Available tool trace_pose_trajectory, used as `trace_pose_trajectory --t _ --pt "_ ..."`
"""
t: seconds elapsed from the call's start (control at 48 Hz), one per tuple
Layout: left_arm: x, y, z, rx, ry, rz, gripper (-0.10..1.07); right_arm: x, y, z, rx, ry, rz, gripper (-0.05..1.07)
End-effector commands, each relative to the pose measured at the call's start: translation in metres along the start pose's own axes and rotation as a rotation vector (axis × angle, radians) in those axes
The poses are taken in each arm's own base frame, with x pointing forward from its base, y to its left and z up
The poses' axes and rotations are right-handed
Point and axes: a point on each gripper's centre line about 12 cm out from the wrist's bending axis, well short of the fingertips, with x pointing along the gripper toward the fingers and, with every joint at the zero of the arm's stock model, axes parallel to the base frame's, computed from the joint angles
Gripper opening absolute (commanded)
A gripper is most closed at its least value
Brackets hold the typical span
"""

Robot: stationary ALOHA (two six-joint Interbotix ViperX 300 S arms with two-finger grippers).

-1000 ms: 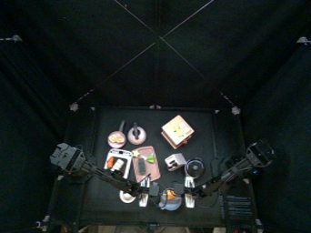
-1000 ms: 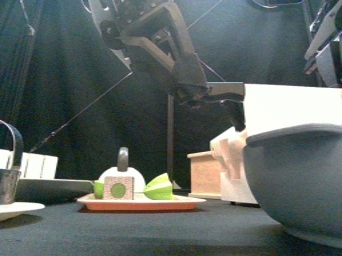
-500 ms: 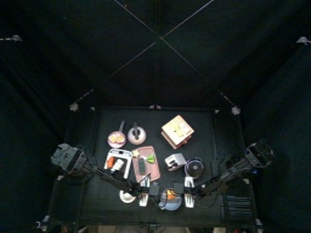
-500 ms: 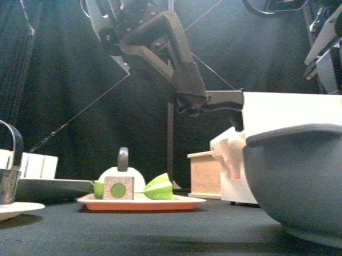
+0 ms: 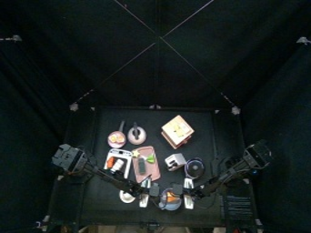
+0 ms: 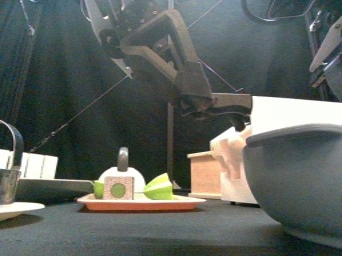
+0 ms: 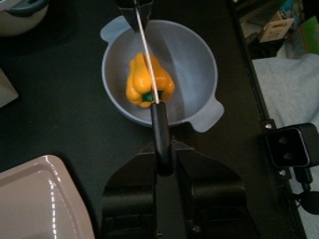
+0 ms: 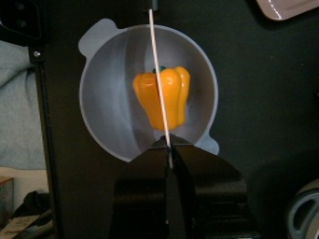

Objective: Cut squash

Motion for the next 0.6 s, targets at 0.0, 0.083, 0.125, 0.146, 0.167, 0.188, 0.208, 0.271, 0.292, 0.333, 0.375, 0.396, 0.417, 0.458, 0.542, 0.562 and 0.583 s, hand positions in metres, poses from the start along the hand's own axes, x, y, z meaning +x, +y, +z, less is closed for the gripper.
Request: trace_pose_trajectory --t 0.0,0.083,0.125,0.146,0.167,0.188,0.208,0.271,0.292,0.333,0.375,0.396,0.417,0.458,0.542,0.562,0.583 --pt "-0.005 0.0 0.016 -0.011 -0.057 -0.021 0.41 -0.004 0.0 0.012 0.026 -0.037 0.026 0.34" --pt "-0.003 0.001 0.013 -0.015 -0.049 -0.02 0.41 -0.002 0.001 0.011 0.026 -0.032 0.026 0.34" --pt "-0.003 0.001 0.013 -0.015 -0.047 -0.02 0.41 -0.001 0.001 0.01 0.025 -0.029 0.025 0.34" --pt "-0.002 0.001 0.012 -0.015 -0.046 -0.019 0.41 0.0 0.001 0.01 0.025 -0.029 0.026 0.34" --pt "-0.002 0.001 0.011 -0.015 -0.043 -0.019 0.41 0.001 0.001 0.009 0.024 -0.027 0.025 0.34" --pt "-0.001 0.001 0.011 -0.015 -0.041 -0.019 0.41 0.001 0.001 0.01 0.024 -0.027 0.025 0.34" --pt "-0.001 0.001 0.011 -0.015 -0.041 -0.019 0.41 0.002 0.001 0.009 0.023 -0.025 0.025 0.34" --pt "0.001 0.001 0.009 -0.014 -0.037 -0.018 0.41 0.003 0.001 0.008 0.022 -0.021 0.023 0.34" --pt "0.001 0.001 0.009 -0.014 -0.036 -0.019 0.41 0.004 0.001 0.008 0.022 -0.02 0.022 0.34" --pt "0.002 0.001 0.009 -0.014 -0.036 -0.019 0.41 0.004 0.001 0.008 0.022 -0.019 0.021 0.33" --pt "0.003 0.001 0.007 -0.014 -0.032 -0.02 0.41 0.005 0.001 0.007 0.022 -0.016 0.02 0.33" --pt "0.004 0.001 0.007 -0.013 -0.032 -0.02 0.41 0.005 0.001 0.007 0.024 -0.016 0.02 0.33" --pt "0.004 0.001 0.007 -0.013 -0.033 -0.022 0.41 0.006 0.001 0.007 0.024 -0.015 0.019 0.33" --pt "0.005 0.0 0.006 -0.015 -0.032 -0.024 0.41 0.006 0.001 0.006 0.025 -0.012 0.019 0.33" --pt "0.007 0.0 0.004 -0.015 -0.029 -0.027 0.41 0.008 0.001 0.005 0.028 -0.008 0.022 0.33" --pt "0.008 0.0 0.003 -0.017 -0.027 -0.027 0.41 0.008 0.001 0.004 0.03 -0.006 0.022 0.33" --pt "0.008 0.0 0.003 -0.02 -0.027 -0.028 0.41 0.009 0.002 0.004 0.03 -0.005 0.025 0.33"
